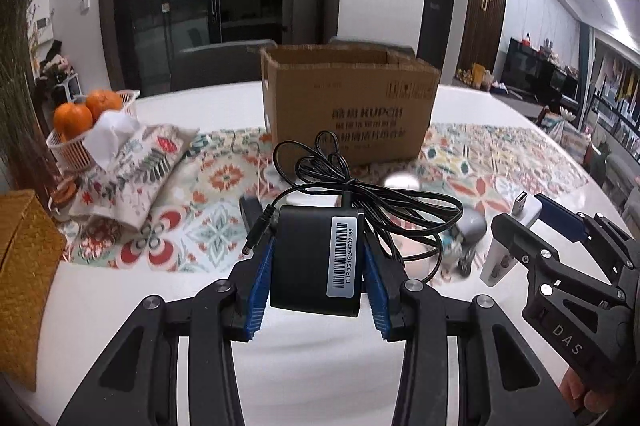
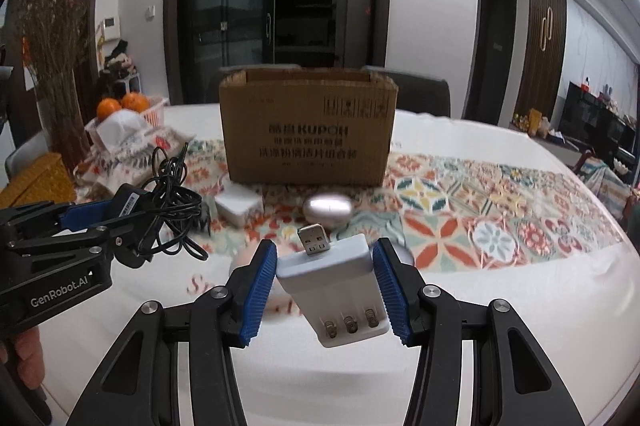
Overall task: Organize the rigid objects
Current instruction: 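Lift the black adapter with the left gripper while the right gripper lifts the white charger, then carry the adapter and charger in both grippers over the open cardboard box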
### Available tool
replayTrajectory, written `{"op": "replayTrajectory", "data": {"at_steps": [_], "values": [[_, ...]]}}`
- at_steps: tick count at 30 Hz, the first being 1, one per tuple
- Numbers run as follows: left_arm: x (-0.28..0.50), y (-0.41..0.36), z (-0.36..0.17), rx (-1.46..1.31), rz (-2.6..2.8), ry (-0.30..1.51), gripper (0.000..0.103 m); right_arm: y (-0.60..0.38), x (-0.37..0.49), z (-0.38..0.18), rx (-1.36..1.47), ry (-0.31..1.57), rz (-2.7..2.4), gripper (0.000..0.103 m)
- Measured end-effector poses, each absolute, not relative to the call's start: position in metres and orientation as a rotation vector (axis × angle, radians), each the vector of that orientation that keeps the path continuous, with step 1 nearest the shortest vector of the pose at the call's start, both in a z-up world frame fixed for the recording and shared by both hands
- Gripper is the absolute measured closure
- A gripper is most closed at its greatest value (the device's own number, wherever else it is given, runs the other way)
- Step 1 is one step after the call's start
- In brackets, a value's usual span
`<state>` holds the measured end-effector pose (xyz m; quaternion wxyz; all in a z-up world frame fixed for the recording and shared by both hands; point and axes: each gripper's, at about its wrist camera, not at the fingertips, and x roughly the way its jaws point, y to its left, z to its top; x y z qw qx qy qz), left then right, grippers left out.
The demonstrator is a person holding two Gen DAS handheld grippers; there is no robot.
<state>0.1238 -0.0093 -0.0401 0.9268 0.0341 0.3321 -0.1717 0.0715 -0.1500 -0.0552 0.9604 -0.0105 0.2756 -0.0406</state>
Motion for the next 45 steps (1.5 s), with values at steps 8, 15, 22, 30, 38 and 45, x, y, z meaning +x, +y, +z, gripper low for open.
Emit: {"op": "replayTrajectory", "data": {"at_steps": [8,15,22,30,38,45], "values": [[0.136,-0.012,-0.017,0.054,-0.348,0.603,0.061,-0.153,0.083,-0.031,-0.014,0.463,-0.076,0.052],[0.148,-0.017,0.0,0.039,-0.353,0.55,0.061,-0.153,0.092,-0.013,-0.018,0.393,-0.071,0.052],[0.166,-0.022,0.015,0.018,-0.365,0.514,0.061,-0.157,0.104,0.003,-0.018,0.332,-0.07,0.052],[0.185,-0.028,0.03,0.016,-0.37,0.481,0.061,-0.159,0.118,0.02,-0.025,0.265,-0.092,0.052],[0.205,-0.031,0.046,0.019,-0.379,0.465,0.061,-0.162,0.134,0.035,-0.028,0.215,-0.074,0.052],[0.222,-0.037,0.058,0.016,-0.38,0.45,0.061,-0.164,0.148,0.049,-0.027,0.169,-0.058,0.052]]}}
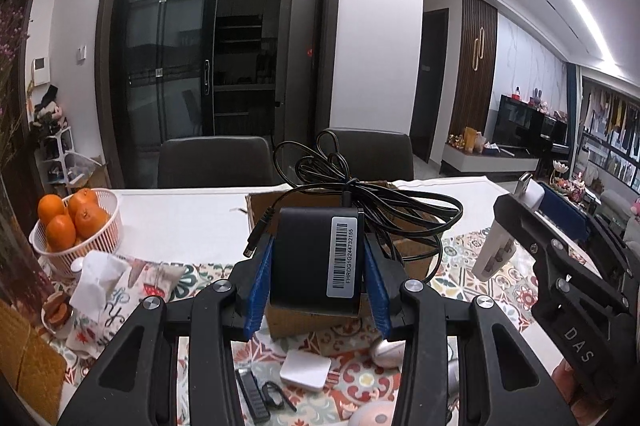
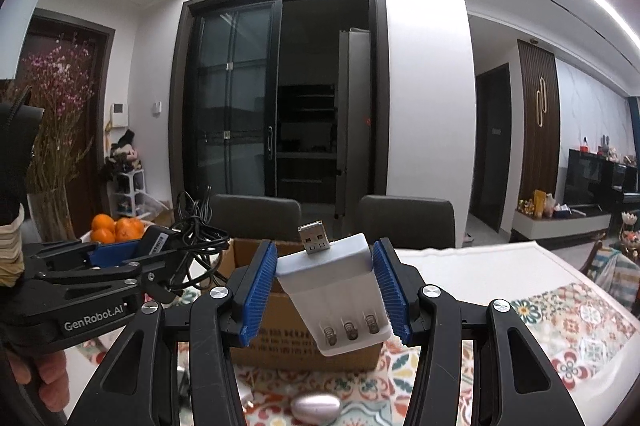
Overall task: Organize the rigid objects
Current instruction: 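Carry the adapter and charger in both grippers over the open cardboard box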
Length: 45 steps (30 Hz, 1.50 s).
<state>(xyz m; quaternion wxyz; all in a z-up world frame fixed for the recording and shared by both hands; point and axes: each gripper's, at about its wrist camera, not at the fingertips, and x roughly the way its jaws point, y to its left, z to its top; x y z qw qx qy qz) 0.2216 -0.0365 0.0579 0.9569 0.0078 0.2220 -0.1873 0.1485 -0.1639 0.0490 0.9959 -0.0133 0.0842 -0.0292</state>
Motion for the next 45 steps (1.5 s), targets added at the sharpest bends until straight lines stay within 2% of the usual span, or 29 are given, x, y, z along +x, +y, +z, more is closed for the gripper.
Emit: {"op": "replayTrajectory", "data": {"at_steps": [23,36,45], "values": [[0.295,-0.067,0.064,0.08,-0.374,0.476,0.061,-0.18,0.216,0.06,-0.07,0.132,-0.008,0.052],[0.333,-0.089,0.053,0.134,-0.385,0.554,0.061,-0.199,0.274,0.049,-0.025,0.274,0.05,0.052],[0.364,-0.103,0.035,0.149,-0.419,0.68,0.061,-0.212,0.315,0.032,0.035,0.397,0.082,0.052]]}}
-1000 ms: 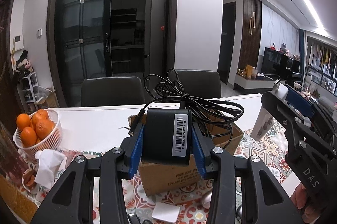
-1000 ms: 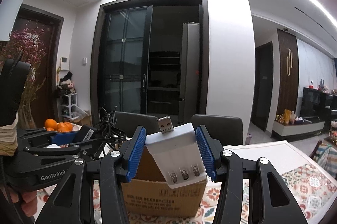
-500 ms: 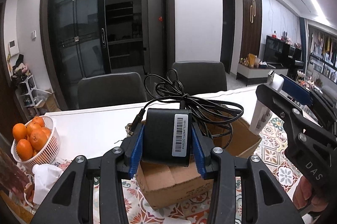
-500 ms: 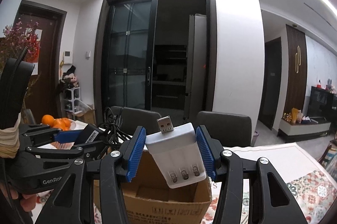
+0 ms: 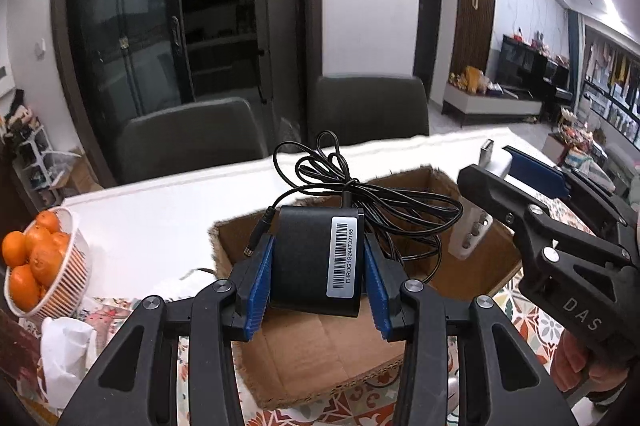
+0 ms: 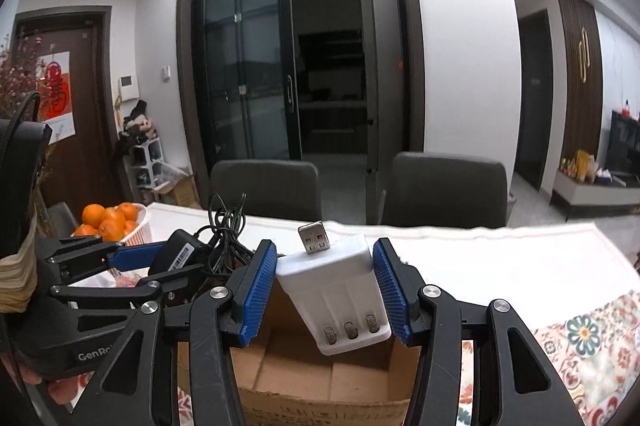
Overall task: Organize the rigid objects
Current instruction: 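Carry the adapter and charger in both grippers over the open cardboard box, then open the left gripper over the box while the right gripper releases the charger inside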
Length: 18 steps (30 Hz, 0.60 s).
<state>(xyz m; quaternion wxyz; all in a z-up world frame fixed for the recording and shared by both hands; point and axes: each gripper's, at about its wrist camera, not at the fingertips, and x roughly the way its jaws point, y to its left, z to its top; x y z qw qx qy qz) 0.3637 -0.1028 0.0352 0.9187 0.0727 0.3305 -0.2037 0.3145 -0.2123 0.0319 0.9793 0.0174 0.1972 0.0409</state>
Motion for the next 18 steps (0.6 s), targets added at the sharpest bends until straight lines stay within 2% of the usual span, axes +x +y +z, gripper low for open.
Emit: {"op": "replayTrajectory", "data": {"at_steps": [11,13,15,18], "values": [[0.38,-0.116,0.001,0.173,-0.427,0.839,0.061,-0.218,0.34,0.006,0.053,0.525,0.098,0.052],[0.378,-0.114,0.003,0.17,-0.412,0.826,0.058,-0.221,0.344,0.002,0.067,0.544,0.102,0.05],[0.375,-0.113,0.008,0.174,-0.39,0.801,0.049,-0.223,0.345,0.0,0.071,0.554,0.099,0.046],[0.367,-0.111,0.014,0.186,-0.371,0.758,0.049,-0.226,0.342,-0.001,0.088,0.561,0.078,0.045]]}}
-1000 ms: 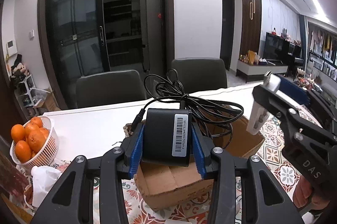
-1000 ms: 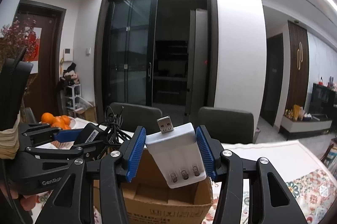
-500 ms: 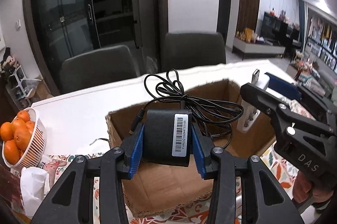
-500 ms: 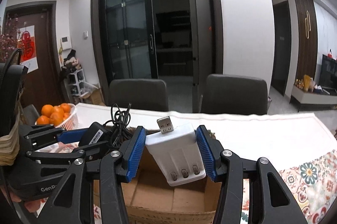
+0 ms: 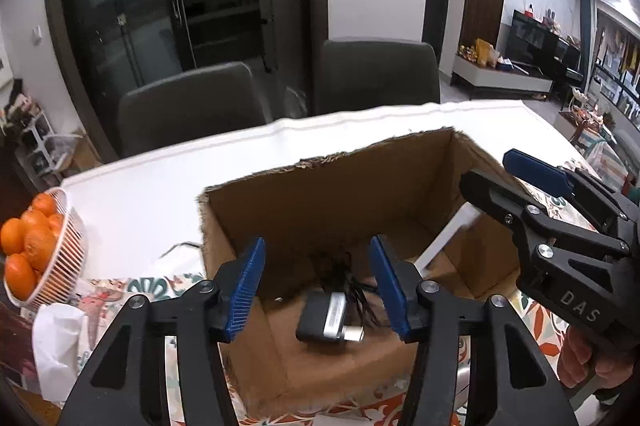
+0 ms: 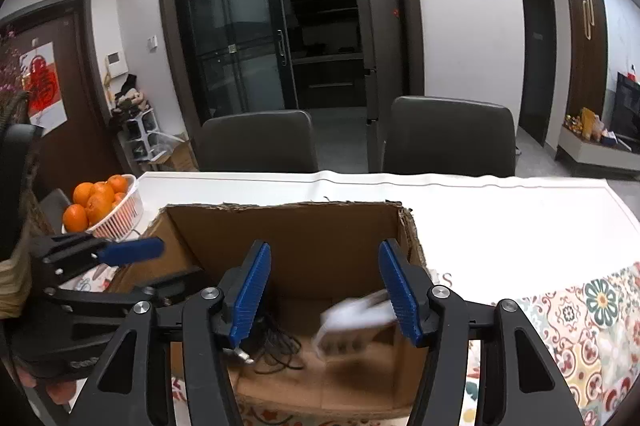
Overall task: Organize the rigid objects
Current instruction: 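Open the left gripper over the box while the right gripper releases the charger inside, then withdraw both grippers from the box back toward the remaining objects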
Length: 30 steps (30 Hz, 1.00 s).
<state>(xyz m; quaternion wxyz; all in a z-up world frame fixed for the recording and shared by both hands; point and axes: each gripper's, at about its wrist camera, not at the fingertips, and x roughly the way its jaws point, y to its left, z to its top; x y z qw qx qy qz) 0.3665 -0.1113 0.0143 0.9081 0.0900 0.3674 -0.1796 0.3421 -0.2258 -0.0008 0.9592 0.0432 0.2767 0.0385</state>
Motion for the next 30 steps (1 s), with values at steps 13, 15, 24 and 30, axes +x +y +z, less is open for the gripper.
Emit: {"op": "replayTrajectory", "data": {"at_steps": [13,15,24,30], "values": [[0.321,-0.092,0.035,0.135,-0.315,0.689,0.048,-0.221,0.298,0.022,0.078,0.52,0.006,0.045],[0.311,-0.092,0.038,0.139,-0.309,0.676,0.046,-0.221,0.288,0.024,0.078,0.516,0.002,0.045],[0.261,-0.082,0.049,0.179,-0.266,0.59,0.033,-0.223,0.247,0.032,0.061,0.491,-0.01,0.045],[0.234,-0.077,0.052,0.155,-0.255,0.566,0.024,-0.225,0.224,0.033,0.073,0.484,0.0,0.04]]}}
